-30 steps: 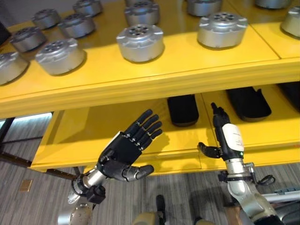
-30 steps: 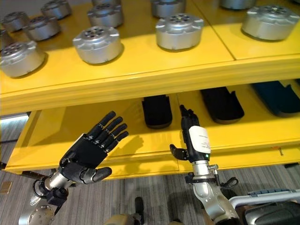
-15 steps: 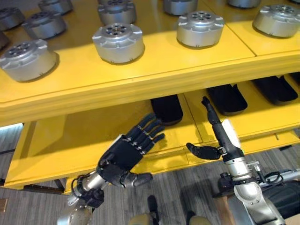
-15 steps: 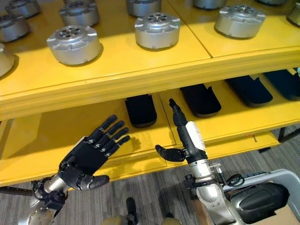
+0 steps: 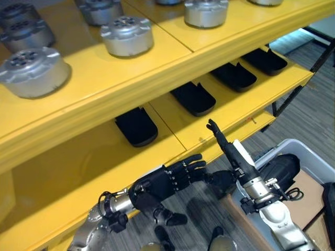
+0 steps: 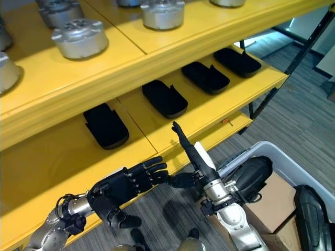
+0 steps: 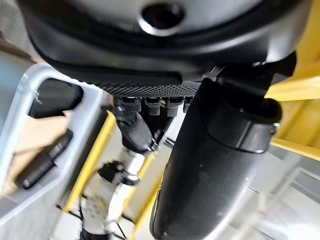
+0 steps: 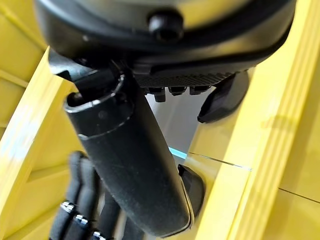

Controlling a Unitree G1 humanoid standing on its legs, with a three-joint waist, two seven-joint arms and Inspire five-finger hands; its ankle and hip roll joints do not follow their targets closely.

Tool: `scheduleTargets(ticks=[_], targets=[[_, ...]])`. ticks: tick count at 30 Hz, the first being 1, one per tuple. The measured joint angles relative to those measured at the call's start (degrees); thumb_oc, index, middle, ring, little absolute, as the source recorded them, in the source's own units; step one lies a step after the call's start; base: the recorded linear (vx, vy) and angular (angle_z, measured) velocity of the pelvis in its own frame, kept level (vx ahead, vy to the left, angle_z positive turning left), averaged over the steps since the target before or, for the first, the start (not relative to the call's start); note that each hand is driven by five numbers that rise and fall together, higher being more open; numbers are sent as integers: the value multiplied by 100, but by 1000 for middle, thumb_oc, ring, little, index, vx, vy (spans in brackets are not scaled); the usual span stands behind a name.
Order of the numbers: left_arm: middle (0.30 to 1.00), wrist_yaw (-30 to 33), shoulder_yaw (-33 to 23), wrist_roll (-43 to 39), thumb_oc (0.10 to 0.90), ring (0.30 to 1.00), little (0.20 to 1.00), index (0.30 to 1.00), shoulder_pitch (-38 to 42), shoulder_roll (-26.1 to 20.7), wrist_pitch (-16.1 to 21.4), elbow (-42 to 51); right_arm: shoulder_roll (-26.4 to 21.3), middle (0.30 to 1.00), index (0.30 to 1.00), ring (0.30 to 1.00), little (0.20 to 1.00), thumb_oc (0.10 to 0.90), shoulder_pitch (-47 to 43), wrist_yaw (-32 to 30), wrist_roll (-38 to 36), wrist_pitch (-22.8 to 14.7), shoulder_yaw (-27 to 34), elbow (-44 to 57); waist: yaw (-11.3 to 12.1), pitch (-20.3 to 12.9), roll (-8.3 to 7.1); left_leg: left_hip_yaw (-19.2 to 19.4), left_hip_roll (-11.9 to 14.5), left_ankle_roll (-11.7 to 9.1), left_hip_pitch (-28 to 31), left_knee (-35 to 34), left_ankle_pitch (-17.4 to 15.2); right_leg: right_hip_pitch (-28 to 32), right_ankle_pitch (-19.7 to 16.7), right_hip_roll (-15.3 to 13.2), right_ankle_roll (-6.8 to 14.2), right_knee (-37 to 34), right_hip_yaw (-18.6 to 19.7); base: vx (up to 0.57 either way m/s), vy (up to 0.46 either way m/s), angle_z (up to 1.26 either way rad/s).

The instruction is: Move parts from the plastic box to the shelf.

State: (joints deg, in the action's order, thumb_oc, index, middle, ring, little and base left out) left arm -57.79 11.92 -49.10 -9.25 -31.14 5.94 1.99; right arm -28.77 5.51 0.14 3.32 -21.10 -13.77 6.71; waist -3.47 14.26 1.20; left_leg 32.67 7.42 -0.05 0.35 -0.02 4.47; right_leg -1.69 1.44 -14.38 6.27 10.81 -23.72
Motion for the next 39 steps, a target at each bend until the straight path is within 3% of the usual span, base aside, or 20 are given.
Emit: scheduleTargets(ticks=[2,4,6,9,14,16,19,23,27,33,36,37,38,39], targets=[[1000,-22,-39,-2,900,1000,1000,1000,-63,-9,111,-3,-72,1000,1000,1000,1000,900,4,-3,1,1,-3,-97,60,-2,10,136,159,-60,9,78,2,29,-41,118,-90,-272,17,-15,-231,-37],[1000,10,-153,-24,900,1000,1000,1000,-108,-154,316,7,-101,1000,1000,1000,1000,900,-83,-4,0,-1,-23,-99,266,-5,14,465,390,-169,74,108,9,48,-73,181,-264,-481,-279,12,-233,-78],[1000,101,-208,-23,900,1000,1000,1000,-116,-263,362,18,-81,1000,1000,1000,1000,900,-227,-47,1,-3,-136,-95,261,-7,13,608,506,-230,146,163,20,59,-125,185,-334,-451,-480,32,-241,-57],[1000,284,-249,-27,900,1000,1000,1000,-133,-84,417,49,-99,1000,1000,1000,1000,900,-320,-230,4,3,-245,-66,195,-96,148,632,640,-310,288,155,45,122,-224,410,-351,-566,-338,34,-212,-34],[1000,624,-252,-22,900,1000,1000,1000,-126,153,539,101,-145,1000,1000,1000,1000,900,-302,-525,4,75,-137,-76,51,-161,249,598,725,-333,346,162,65,49,-231,549,-372,-531,-183,30,-184,-24],[1000,750,-247,-17,900,1000,1000,1000,-78,190,544,98,-121,1000,1000,1000,1000,900,-211,-846,127,96,65,-76,11,-167,240,610,735,-327,470,148,61,-25,-222,586,-389,-530,82,35,-233,-56],[1000,800,-222,-17,900,1000,1000,1000,14,207,547,100,-106,1000,1000,1000,1000,900,-181,-1292,352,160,312,-96,-166,-174,249,636,729,-327,489,73,61,-160,-165,589,-362,-431,195,23,-166,-27],[1000,1005,220,-19,900,1000,1000,1000,297,218,549,112,-98,1000,1000,1000,1000,900,-164,-2355,792,422,950,-494,-564,-194,278,829,748,-329,533,67,64,-460,-2,619,-466,-96,452,17,-198,-33],[1000,1211,433,-23,900,1000,1000,1000,472,236,554,135,-106,1000,1000,1000,1000,900,-157,-2765,789,610,1308,-695,-692,-244,358,936,764,-327,590,74,81,-745,93,615,-516,190,610,12,-180,-40],[1000,1662,738,-21,900,1000,1000,1000,775,319,766,124,-120,1000,1000,1000,1000,900,-142,-2926,712,882,1492,-1280,-777,-247,367,867,852,-260,696,72,500,-966,238,730,-631,431,893,-5,-179,-36],[1000,1806,816,-17,900,1000,1000,1000,824,336,842,91,-106,1000,1000,1000,1000,900,-113,-2878,559,886,1507,-1436,-744,-234,346,167,1006,-357,696,285,821,-979,228,976,-779,390,1175,49,-164,-62],[1000,1876,787,-18,900,1000,1000,1000,717,342,847,89,-113,1000,1000,1000,1000,900,-133,-2789,555,881,1469,-1431,-658,-183,249,-483,1076,-410,558,792,767,-881,110,1063,-949,279,1584,36,-110,-114],[1000,1884,782,-14,900,1000,1000,1000,582,348,894,90,-129,1000,1000,1000,1000,900,-130,-2740,540,857,1445,-1398,-590,-164,197,-1129,860,-705,503,834,277,-759,-22,1110,-1033,18,1837,49,-144,-148],[1000,1889,745,-14,900,1000,1000,1000,460,354,955,103,-135,1000,1000,1000,1000,900,-154,-2646,426,826,1431,-1375,-495,-155,171,-1731,428,-736,317,640,-127,-667,-275,1179,-970,-308,2125,92,-135,-161]])
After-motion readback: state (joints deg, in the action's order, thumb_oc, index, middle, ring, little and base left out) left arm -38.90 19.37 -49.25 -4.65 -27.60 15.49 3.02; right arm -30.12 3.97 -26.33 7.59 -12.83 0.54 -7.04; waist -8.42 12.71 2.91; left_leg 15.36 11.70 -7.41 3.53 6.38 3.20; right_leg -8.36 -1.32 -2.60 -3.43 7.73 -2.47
